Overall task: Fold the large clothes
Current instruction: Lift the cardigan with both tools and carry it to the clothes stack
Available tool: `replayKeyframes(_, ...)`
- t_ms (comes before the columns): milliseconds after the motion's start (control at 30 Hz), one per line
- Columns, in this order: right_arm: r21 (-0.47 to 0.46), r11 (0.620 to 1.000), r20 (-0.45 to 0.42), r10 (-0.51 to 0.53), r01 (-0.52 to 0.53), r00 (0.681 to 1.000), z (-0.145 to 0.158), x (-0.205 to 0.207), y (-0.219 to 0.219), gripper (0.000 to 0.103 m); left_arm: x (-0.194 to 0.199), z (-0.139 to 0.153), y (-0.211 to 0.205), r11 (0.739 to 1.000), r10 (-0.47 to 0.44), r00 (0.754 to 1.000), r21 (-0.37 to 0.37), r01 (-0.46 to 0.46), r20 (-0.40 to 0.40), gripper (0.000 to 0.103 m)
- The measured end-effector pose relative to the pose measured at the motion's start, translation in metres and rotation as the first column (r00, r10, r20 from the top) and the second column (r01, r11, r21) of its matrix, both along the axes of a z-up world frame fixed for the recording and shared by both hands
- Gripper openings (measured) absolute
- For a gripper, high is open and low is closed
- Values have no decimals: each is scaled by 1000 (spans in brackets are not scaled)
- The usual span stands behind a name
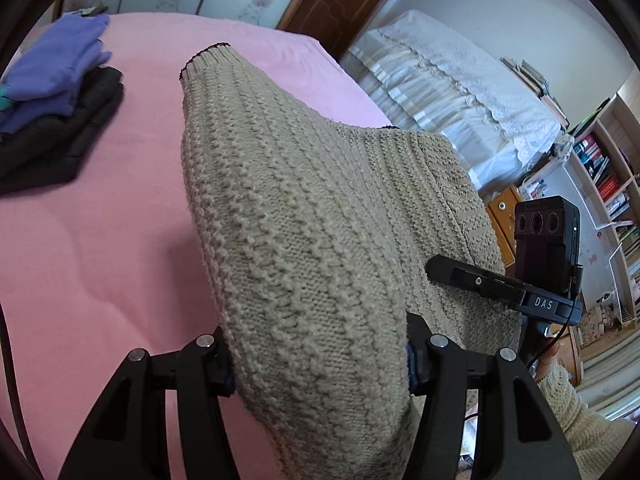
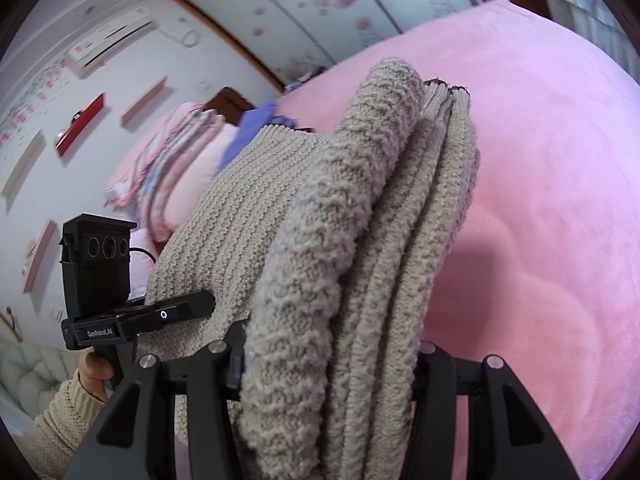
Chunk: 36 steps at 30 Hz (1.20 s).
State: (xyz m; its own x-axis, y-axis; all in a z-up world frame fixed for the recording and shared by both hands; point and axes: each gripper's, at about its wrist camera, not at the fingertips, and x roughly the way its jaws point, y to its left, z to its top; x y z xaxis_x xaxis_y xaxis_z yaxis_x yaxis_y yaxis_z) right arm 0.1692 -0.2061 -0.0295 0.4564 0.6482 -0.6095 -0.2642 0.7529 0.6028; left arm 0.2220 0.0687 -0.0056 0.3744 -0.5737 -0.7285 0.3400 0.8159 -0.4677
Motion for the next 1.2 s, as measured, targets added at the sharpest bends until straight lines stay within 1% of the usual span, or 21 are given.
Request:
replayKeyframes(100,10,999,36,46,-46,998,24,9,34,50,-1,25,37,999,40,998,6,-40,39,57)
replayKeyframes(167,18,997,62,78,-80,995,39,22,59,50,5,41,66,997,70,996,8,-70,64,57)
replayKeyframes(233,25,994,83,105,-107,991,52,37,87,50,10,50,104,996,90,993,10,-91,79,57)
replayKeyframes(333,39,988,107,144,-149,984,65,76,131,50,42,68,151,991,126,987,32,-129,96,57)
replayKeyframes(433,44,980,130,187,-194,974,75,125,178,50,89,86,196,985,155,981,60,-162,114,57)
replayKeyframes(467,49,978,134,196,-204,971,79,142,194,50,113,95,207,981,167,978,74,-177,126,57)
replayKeyframes(500,60,974,142,208,-218,968,82,167,211,50,127,102,218,980,170,976,84,-182,134,57)
replayKeyframes(533,71,972,147,214,-226,966,84,183,222,50,141,109,228,978,173,974,95,-188,143,57)
replayKeyframes(567,83,968,155,221,-236,963,88,206,238,50,160,118,247,975,175,972,108,-193,154,57)
replayKeyframes(633,100,965,168,225,-244,960,94,244,264,50,188,129,264,973,177,971,119,-197,160,57)
replayKeyframes(667,109,964,168,223,-243,960,96,257,272,50,205,137,282,973,174,971,123,-195,161,57)
replayKeyframes(733,112,965,170,217,-238,961,102,281,288,50,236,147,292,973,175,972,121,-195,158,57)
replayKeyframes(767,112,966,168,213,-234,962,105,292,295,50,255,149,304,974,171,973,119,-191,155,57)
replayKeyframes(867,97,970,166,205,-222,965,112,325,323,50,294,151,334,977,172,975,105,-188,143,57)
replayKeyframes(933,88,973,159,200,-215,967,111,343,336,50,319,144,345,978,174,976,97,-187,133,57)
replayKeyframes(967,87,974,154,194,-209,969,110,353,343,50,335,140,357,978,172,977,96,-185,124,57)
replayKeyframes(1000,89,975,146,187,-202,971,108,362,351,50,340,138,366,979,171,978,95,-182,118,57)
replayKeyframes(1100,95,979,120,167,-179,979,97,386,370,50,374,121,385,980,168,982,92,-176,91,57)
replayKeyframes(1200,97,984,94,140,-149,986,80,406,386,50,406,91,399,982,161,985,86,-166,63,57)
